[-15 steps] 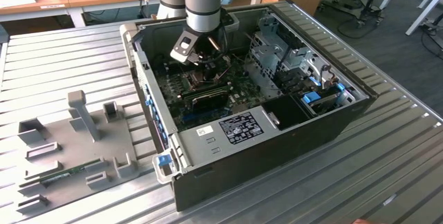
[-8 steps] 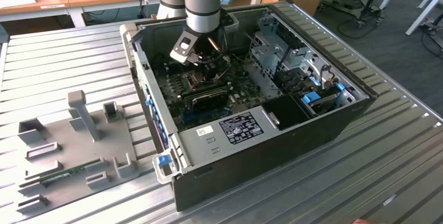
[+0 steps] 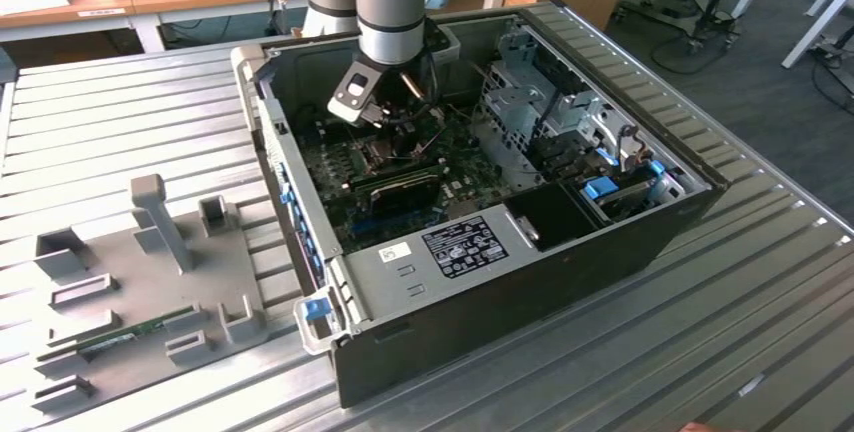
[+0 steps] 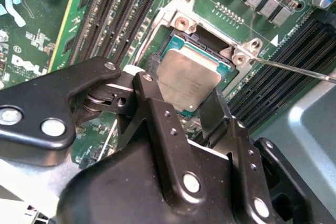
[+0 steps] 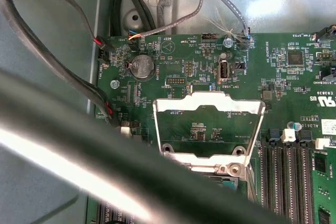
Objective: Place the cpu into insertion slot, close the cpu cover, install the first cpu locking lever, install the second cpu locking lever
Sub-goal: 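Place the cpu into insertion slot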
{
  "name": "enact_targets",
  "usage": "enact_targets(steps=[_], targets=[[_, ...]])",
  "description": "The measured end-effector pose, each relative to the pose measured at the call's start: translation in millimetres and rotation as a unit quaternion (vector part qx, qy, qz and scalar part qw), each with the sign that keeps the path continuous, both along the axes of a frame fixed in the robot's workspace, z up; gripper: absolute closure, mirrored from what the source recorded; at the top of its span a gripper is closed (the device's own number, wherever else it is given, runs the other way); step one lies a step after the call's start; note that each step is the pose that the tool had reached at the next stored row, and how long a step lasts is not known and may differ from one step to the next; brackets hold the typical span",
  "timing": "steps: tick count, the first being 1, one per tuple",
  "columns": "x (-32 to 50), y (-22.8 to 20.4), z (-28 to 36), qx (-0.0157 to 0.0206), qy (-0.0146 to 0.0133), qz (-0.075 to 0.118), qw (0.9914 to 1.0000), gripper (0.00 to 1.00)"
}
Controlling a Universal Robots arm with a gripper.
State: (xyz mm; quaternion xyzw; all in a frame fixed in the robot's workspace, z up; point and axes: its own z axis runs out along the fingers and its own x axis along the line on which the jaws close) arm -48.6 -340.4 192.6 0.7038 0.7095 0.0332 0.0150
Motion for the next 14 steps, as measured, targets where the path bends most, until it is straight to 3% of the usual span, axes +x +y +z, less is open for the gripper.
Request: enact_targets(steps=[14], targets=[[0.0, 0.0, -0.2, 0.0, 0.0, 0.0, 1.0, 0.46]])
